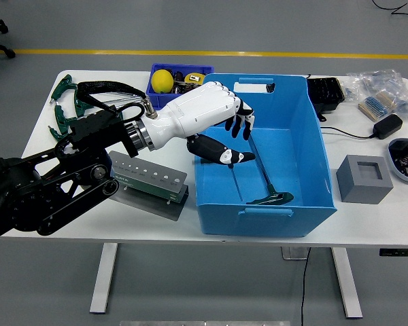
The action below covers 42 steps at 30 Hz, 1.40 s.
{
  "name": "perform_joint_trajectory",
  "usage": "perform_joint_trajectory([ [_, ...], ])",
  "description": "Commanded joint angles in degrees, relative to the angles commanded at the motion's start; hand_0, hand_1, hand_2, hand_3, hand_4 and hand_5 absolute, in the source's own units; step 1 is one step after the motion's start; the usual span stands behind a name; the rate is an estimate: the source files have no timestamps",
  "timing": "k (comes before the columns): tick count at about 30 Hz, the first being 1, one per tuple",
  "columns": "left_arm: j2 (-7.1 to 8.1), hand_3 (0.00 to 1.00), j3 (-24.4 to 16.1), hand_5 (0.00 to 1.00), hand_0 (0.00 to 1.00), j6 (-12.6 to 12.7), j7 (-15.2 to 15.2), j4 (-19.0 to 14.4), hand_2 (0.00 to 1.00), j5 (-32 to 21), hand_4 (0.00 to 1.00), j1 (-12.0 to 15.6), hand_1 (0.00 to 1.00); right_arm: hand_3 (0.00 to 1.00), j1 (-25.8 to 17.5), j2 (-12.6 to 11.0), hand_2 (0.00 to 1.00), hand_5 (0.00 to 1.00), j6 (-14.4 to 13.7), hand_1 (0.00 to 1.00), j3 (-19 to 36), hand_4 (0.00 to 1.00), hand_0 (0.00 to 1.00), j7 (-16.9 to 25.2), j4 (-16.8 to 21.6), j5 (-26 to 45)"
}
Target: Lift tool from toolbox,place it in box,lift tool from toolbox,place it in box
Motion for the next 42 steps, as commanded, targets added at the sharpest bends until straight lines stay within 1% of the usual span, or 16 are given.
perform_joint_trajectory([
  [3,0.47,0.715,-0.6,0.452,0.427,0.7,-0.6,0.0,0.665,-0.6,0.821,0.4,0.551,0.587,0.0,0.0,0.749,0.722,0.0,0.701,0.0,0.825,0.727,0.0,0.0,0.1],
  [4,0.62,0.892,-0.7,0.438,0.438,0.8,-0.7,0.0,0.715,-0.8,0.799,0.5,0.569,0.587,-0.1,0.0,0.749,0.721,0.0,0.701,0.0,0.824,0.727,0.0,0.0,0.1],
  [15,1.86,0.919,-3.9,0.427,0.444,1.4,-1.1,0.1,0.727,-1.0,0.788,2.1,0.577,0.586,-0.1,0.0,0.748,0.721,0.0,0.701,-0.1,0.823,0.727,0.1,0.0,0.2],
  [18,2.02,0.915,-5.7,0.426,0.448,1.4,-0.8,0.3,0.727,-0.5,0.789,3.2,0.582,0.586,-0.1,0.0,0.748,0.721,0.0,0.701,-0.2,0.823,0.727,0.1,0.0,0.4],
  [21,2.26,0.915,-9.3,0.426,0.448,0.9,0.3,0.9,0.727,0.4,0.789,5.3,0.582,0.586,-0.2,0.0,0.748,0.721,0.0,0.701,-0.2,0.823,0.727,0.1,0.0,0.5],
  [22,2.29,0.805,-10.8,0.465,0.467,0.5,0.9,1.2,0.735,0.6,0.826,6.2,0.592,0.587,-0.2,0.0,0.748,0.721,0.0,0.701,-0.2,0.823,0.727,0.1,0.0,0.5],
  [23,2.28,0.805,-12.7,0.465,0.467,0.0,1.6,1.5,0.735,0.7,0.826,7.4,0.592,0.587,-0.2,0.0,0.748,0.721,0.0,0.701,-0.2,0.823,0.727,0.1,0.0,0.5],
  [27,1.57,0.805,-21.6,0.465,0.467,-0.6,3.2,2.1,0.735,-4.1,0.826,13.8,0.592,0.587,-0.3,0.1,0.748,0.721,0.0,0.701,-0.4,0.823,0.727,0.3,-0.1,0.9],
  [28,1.28,0.785,-23.9,0.468,0.521,-0.6,3.5,2.2,0.742,-5.8,0.833,15.6,0.618,0.587,-0.4,0.2,0.749,0.72,0.0,0.701,-0.4,0.824,0.727,0.3,-0.1,1.0],
  [33,-0.96,0.785,-35.2,0.468,0.521,-1.6,5.3,2.9,0.742,-17.0,0.833,23.8,0.618,0.587,-0.7,0.5,0.749,0.72,0.0,0.701,-0.2,0.824,0.727,0.3,-0.1,0.7],
  [34,-1.4,0.777,-36.8,0.491,0.589,-2.1,5.7,3.0,0.764,-19.1,0.839,25.2,0.661,0.586,-0.8,0.5,0.75,0.721,-0.1,0.701,-0.1,0.823,0.727,0.2,-0.1,0.5],
  [35,-1.85,0.777,-38.3,0.491,0.589,-2.6,6.2,3.0,0.764,-21.4,0.839,26.6,0.661,0.586,-0.8,0.5,0.75,0.721,-0.1,0.701,0.0,0.823,0.727,0.2,-0.1,0.3],
  [37,-3.05,0.777,-40.8,0.491,0.589,-3.9,7.5,2.8,0.764,-26.2,0.839,29.6,0.661,0.586,-0.9,0.6,0.75,0.721,-0.1,0.701,0.1,0.823,0.727,0.1,-0.1,0.0],
  [39,-5.08,0.777,-43.4,0.491,0.589,-5.6,9.8,2.6,0.764,-31.7,0.839,33.5,0.661,0.586,-1.1,0.8,0.75,0.721,-0.1,0.701,0.3,0.823,0.727,0.1,-0.1,-0.1],
  [40,-6.01,0.823,-44.4,0.726,0.713,-6.3,10.7,2.4,0.83,-34.0,0.892,35.0,0.71,0.585,-1.2,0.9,0.749,0.722,-0.1,0.7,0.3,0.824,0.726,0.0,-0.1,-0.2],
  [42,-8.34,0.823,-47.0,0.726,0.713,-7.2,12.3,1.7,0.83,-38.5,0.892,38.6,0.71,0.585,-1.4,1.1,0.749,0.722,-0.1,0.7,0.2,0.824,0.726,0.1,-0.1,-0.2],
])
